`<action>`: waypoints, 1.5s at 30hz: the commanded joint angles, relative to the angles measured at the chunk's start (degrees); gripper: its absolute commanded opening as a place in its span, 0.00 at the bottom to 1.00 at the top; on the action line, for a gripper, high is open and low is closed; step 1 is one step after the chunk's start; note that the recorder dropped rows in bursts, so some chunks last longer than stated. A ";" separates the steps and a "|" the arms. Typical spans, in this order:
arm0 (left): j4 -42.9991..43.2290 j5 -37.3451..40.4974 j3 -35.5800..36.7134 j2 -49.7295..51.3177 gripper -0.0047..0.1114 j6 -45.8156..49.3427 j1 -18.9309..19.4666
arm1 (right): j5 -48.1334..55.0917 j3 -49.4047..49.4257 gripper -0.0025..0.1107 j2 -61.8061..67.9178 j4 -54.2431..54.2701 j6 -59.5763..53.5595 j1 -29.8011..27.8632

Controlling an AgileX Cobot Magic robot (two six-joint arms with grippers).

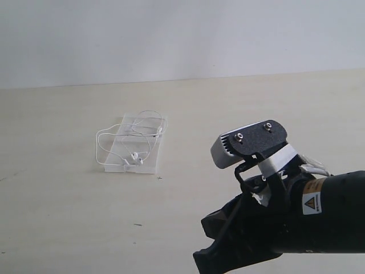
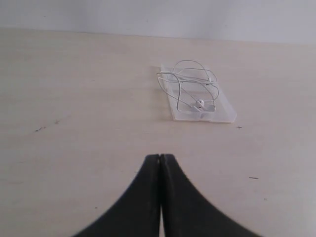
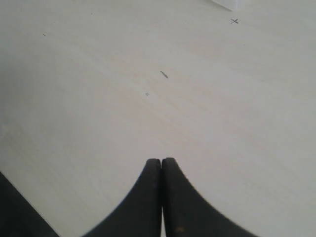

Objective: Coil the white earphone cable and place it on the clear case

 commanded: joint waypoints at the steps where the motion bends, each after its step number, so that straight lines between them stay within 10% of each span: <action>1: 0.29 -0.30 0.11 -0.31 0.04 0.14 1.13 | -0.67 0.24 0.02 -0.31 -0.15 0.08 0.06; 11: 0.29 -0.30 0.11 -0.31 0.04 0.14 8.53 | -0.67 0.24 0.02 -0.31 -0.15 0.08 0.06; 30: 0.29 -0.30 0.11 -0.31 0.04 0.14 8.67 | -0.68 0.24 0.02 -4.00 -0.15 0.08 0.06; 34: 0.29 -0.30 0.11 -0.31 0.04 0.14 8.67 | -2.28 0.24 0.02 -13.02 -17.76 -10.13 -0.99; 40: 0.29 -0.30 0.11 -0.31 0.04 0.14 8.67 | 9.24 1.24 0.02 -38.38 -15.94 -7.65 -13.02; 45: 0.29 -0.30 0.11 -0.31 0.04 0.14 8.67 | -8.35 11.93 0.02 -52.73 -15.41 -7.45 -24.71</action>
